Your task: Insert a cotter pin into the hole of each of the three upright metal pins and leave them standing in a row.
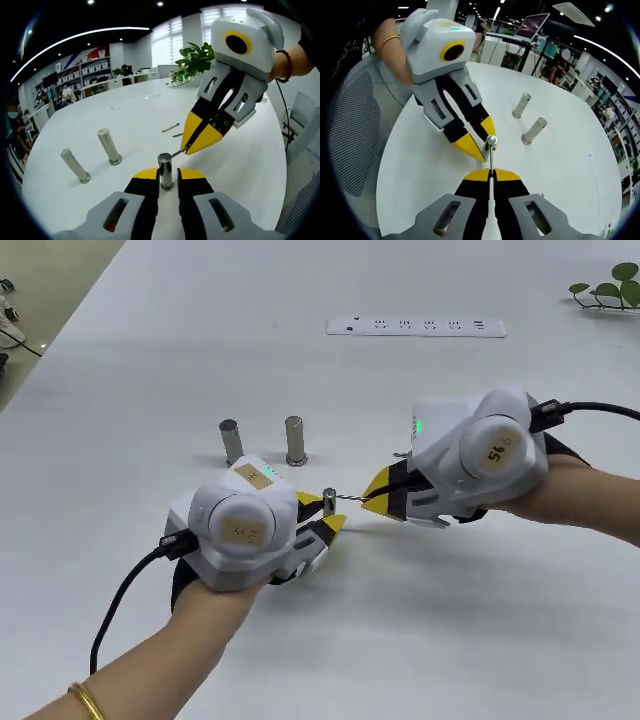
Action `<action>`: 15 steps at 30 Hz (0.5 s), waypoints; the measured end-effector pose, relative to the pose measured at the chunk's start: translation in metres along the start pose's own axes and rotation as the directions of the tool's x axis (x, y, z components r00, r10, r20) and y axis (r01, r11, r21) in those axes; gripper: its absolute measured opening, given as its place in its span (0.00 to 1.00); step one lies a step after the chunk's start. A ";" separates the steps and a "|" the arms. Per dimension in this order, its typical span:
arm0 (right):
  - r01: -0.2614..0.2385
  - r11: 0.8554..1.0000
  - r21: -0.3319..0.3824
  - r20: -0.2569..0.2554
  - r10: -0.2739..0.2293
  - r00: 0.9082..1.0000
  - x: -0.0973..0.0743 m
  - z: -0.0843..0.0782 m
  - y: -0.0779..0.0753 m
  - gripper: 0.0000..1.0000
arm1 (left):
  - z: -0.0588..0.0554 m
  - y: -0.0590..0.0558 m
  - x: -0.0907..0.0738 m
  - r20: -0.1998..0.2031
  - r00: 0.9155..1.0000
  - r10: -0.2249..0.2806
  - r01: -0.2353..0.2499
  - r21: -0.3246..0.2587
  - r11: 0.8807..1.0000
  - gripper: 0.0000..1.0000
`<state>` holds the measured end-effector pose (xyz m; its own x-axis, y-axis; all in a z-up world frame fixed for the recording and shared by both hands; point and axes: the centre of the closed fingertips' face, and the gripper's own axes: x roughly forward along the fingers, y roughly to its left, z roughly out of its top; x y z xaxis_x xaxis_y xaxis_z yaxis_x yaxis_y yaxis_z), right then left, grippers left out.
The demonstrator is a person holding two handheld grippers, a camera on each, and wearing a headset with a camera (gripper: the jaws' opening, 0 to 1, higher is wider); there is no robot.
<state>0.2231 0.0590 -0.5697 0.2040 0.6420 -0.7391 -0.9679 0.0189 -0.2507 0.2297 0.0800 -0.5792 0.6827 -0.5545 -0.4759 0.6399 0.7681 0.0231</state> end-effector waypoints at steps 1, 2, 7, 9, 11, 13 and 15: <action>-0.001 1.000 0.000 0.002 0.001 1.000 0.000 0.001 0.000 0.00 | 0.001 0.000 0.000 0.003 1.000 0.002 -0.002 0.000 1.000 0.10; -0.003 1.000 -0.002 0.001 0.003 1.000 0.000 0.001 0.000 0.00 | 0.000 0.001 0.000 0.002 1.000 0.005 -0.005 0.001 1.000 0.10; -0.006 1.000 -0.014 0.005 0.006 1.000 0.002 0.003 0.001 0.00 | -0.001 0.003 0.001 -0.004 1.000 0.016 -0.016 -0.006 1.000 0.06; -0.005 1.000 -0.015 0.003 0.005 1.000 0.002 0.003 0.000 0.00 | -0.002 0.003 0.001 -0.004 1.000 0.021 -0.021 -0.004 1.000 0.06; -0.005 1.000 -0.020 0.001 0.005 1.000 0.003 0.003 0.000 0.00 | -0.002 0.003 0.001 -0.004 1.000 0.025 -0.025 -0.004 1.000 0.06; -0.004 1.000 -0.023 0.001 0.004 1.000 0.003 0.003 -0.001 0.00 | -0.001 0.003 0.002 -0.002 1.000 0.030 -0.030 -0.004 1.000 0.06; -0.004 1.000 -0.026 -0.002 0.003 1.000 0.003 0.003 -0.001 0.00 | -0.001 0.003 0.002 -0.002 0.999 0.036 -0.036 0.001 0.999 0.06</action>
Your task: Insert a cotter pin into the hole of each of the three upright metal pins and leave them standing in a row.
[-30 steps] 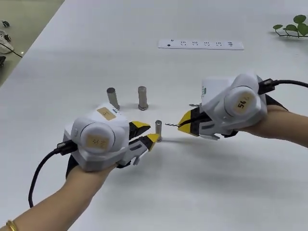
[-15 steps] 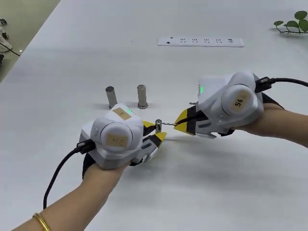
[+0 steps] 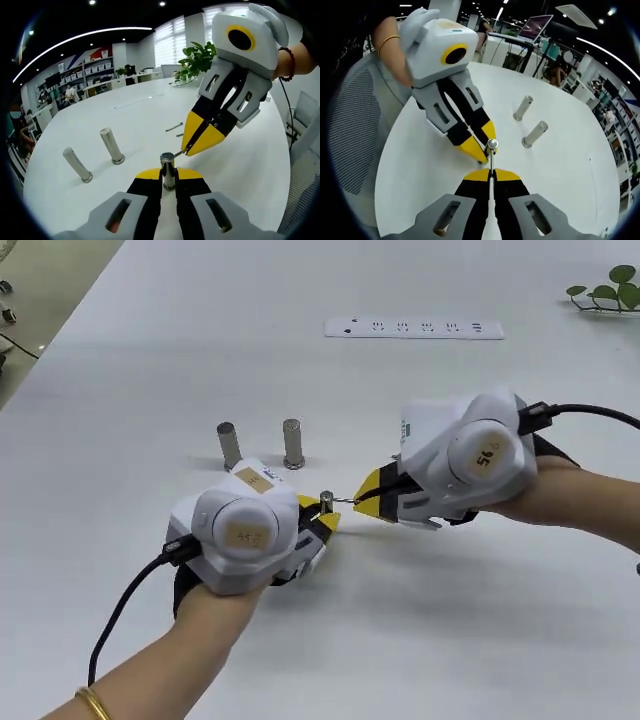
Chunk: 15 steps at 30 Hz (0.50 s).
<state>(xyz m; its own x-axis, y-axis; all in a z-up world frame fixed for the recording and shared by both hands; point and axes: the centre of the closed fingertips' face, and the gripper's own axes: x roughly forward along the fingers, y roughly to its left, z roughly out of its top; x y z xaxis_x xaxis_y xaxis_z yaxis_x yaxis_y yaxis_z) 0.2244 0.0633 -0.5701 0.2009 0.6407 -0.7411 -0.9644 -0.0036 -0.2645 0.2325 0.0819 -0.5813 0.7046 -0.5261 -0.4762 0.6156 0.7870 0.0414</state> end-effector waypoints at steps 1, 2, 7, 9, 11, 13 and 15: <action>-0.001 1.000 -0.002 0.001 0.001 1.000 0.000 0.000 0.000 0.00 | 0.000 0.000 0.000 0.001 1.000 0.003 -0.003 0.000 1.000 0.06; -0.001 1.000 -0.003 0.001 0.001 1.000 0.000 0.000 0.000 0.00 | 0.000 0.000 0.000 0.002 1.000 0.006 -0.006 -0.001 1.000 0.06; -0.002 1.000 -0.010 -0.001 0.002 1.000 0.001 0.000 -0.001 0.00 | 0.000 0.001 0.000 0.008 1.000 0.019 -0.019 -0.014 1.000 0.06; -0.003 1.000 -0.021 -0.005 0.003 1.000 0.001 0.000 -0.002 0.00 | 0.000 0.001 0.000 0.008 1.000 0.027 -0.026 -0.019 0.999 0.06; -0.002 1.000 -0.023 -0.008 0.002 1.000 0.002 0.000 -0.002 0.00 | 0.000 0.002 0.000 0.009 0.999 0.032 -0.032 -0.028 0.999 0.06; -0.002 1.000 -0.029 -0.009 0.002 1.000 0.002 0.000 -0.003 0.00 | 0.000 0.002 0.000 0.010 0.999 0.036 -0.035 -0.027 0.999 0.06; -0.005 1.000 -0.029 -0.006 0.004 1.000 0.002 0.000 -0.002 0.00 | 0.000 0.002 0.000 0.010 0.999 0.037 -0.037 -0.027 0.999 0.06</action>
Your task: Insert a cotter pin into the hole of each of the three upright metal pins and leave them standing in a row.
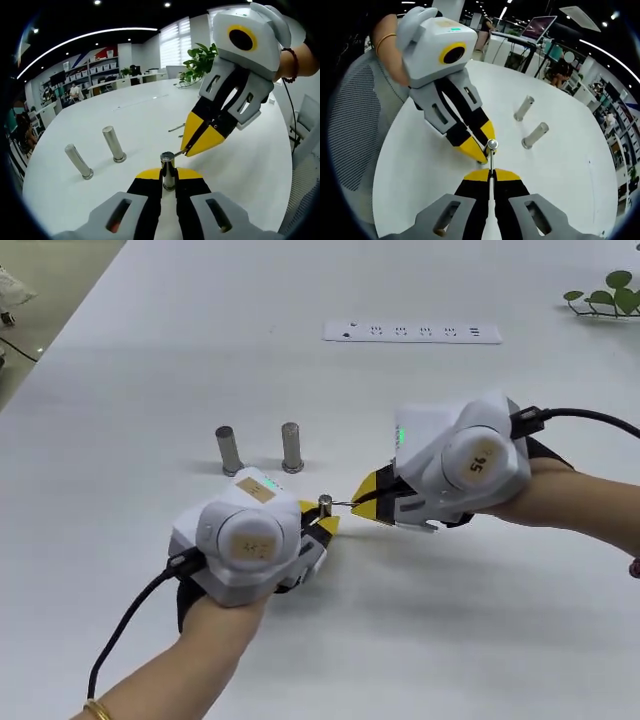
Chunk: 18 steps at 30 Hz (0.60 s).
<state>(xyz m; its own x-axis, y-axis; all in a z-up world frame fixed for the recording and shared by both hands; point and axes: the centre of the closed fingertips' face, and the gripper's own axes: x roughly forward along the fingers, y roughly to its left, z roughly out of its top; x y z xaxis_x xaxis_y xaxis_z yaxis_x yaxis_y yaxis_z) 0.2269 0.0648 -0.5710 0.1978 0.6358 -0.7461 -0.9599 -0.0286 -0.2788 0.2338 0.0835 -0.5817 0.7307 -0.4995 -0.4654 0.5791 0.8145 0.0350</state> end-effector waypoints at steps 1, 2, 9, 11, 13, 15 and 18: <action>-0.001 1.000 -0.001 0.002 0.001 1.000 0.000 0.000 0.000 0.00 | 0.000 0.000 0.000 0.000 1.000 0.001 -0.001 0.000 1.000 0.06; -0.002 1.000 -0.001 0.008 0.002 1.000 0.000 0.001 0.000 0.00 | 0.000 0.000 0.000 0.001 1.000 0.002 -0.002 0.003 1.000 0.06; 0.001 1.000 0.006 0.019 -0.001 1.000 0.000 0.002 0.000 0.00 | -0.001 0.000 0.001 0.007 1.000 0.012 -0.012 -0.008 1.000 0.06; 0.000 1.000 0.000 0.020 0.000 1.000 0.001 0.003 0.000 0.00 | 0.000 0.000 0.001 0.008 1.000 0.014 -0.014 -0.008 1.000 0.06; -0.004 1.000 0.001 0.027 0.003 1.000 0.001 0.005 0.000 0.00 | 0.000 0.000 0.001 0.010 1.000 0.013 -0.013 -0.008 1.000 0.06; 0.000 1.000 -0.008 0.026 0.000 1.000 0.002 0.005 -0.001 0.00 | 0.000 0.000 0.001 0.010 1.000 0.017 -0.017 -0.008 1.000 0.06; 0.003 1.000 -0.018 0.023 -0.002 1.000 0.003 0.006 -0.002 0.00 | 0.000 0.000 0.001 0.012 1.000 0.020 -0.020 -0.012 1.000 0.06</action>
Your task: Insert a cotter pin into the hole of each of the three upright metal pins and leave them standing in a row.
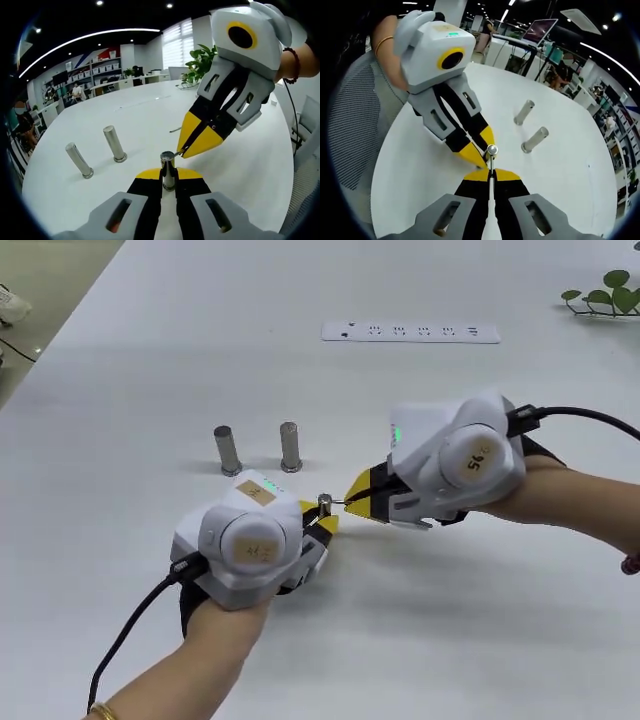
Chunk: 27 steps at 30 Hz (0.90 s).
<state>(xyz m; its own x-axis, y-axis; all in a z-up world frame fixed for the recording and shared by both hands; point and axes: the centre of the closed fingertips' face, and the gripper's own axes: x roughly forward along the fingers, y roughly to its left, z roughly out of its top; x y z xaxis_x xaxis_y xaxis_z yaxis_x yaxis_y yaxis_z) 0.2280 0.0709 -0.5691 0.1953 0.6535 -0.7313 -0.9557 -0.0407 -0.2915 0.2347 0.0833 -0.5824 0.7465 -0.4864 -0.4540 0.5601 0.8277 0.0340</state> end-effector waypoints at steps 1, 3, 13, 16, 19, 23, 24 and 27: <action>0.000 1.000 -0.002 0.000 0.000 1.000 0.000 0.000 0.000 0.00 | 0.000 0.000 0.000 0.000 1.000 0.001 -0.001 -0.001 1.000 0.06; -0.001 1.000 -0.003 0.004 0.001 1.000 0.001 0.001 0.000 0.00 | 0.000 0.000 0.000 0.000 1.000 0.002 -0.002 0.001 1.000 0.06; 0.014 0.999 -0.036 0.011 -0.014 1.000 0.003 0.003 -0.001 0.00 | 0.000 0.000 0.000 0.001 1.000 0.015 -0.015 -0.005 1.000 0.06; 0.013 0.999 -0.029 0.016 -0.013 1.000 0.004 0.004 -0.001 0.00 | 0.000 0.000 0.000 0.000 1.000 0.018 -0.018 0.004 1.000 0.06; 0.013 0.999 -0.032 0.019 -0.012 1.000 0.004 0.005 -0.001 0.00 | 0.000 0.000 0.000 -0.001 1.000 0.020 -0.020 0.002 1.000 0.06; 0.011 0.999 -0.034 0.027 -0.010 1.000 0.005 0.007 -0.001 0.00 | 0.000 0.000 0.000 -0.001 1.000 0.022 -0.022 -0.001 1.000 0.06; 0.013 0.999 -0.035 0.030 -0.012 0.999 0.006 0.007 -0.001 0.00 | 0.000 0.000 0.000 -0.001 1.000 0.023 -0.023 0.000 1.000 0.06; 0.022 0.999 -0.048 0.028 -0.020 0.999 0.008 0.007 0.000 0.00 | 0.000 -0.001 0.000 -0.002 1.000 0.027 -0.027 0.000 1.000 0.06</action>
<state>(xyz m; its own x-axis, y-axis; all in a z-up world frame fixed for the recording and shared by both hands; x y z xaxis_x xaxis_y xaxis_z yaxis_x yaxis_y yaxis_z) 0.2274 0.0814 -0.5703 0.2083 0.6749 -0.7079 -0.9396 -0.0629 -0.3365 0.2340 0.0828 -0.5823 0.7606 -0.4636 -0.4545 0.5397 0.8406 0.0459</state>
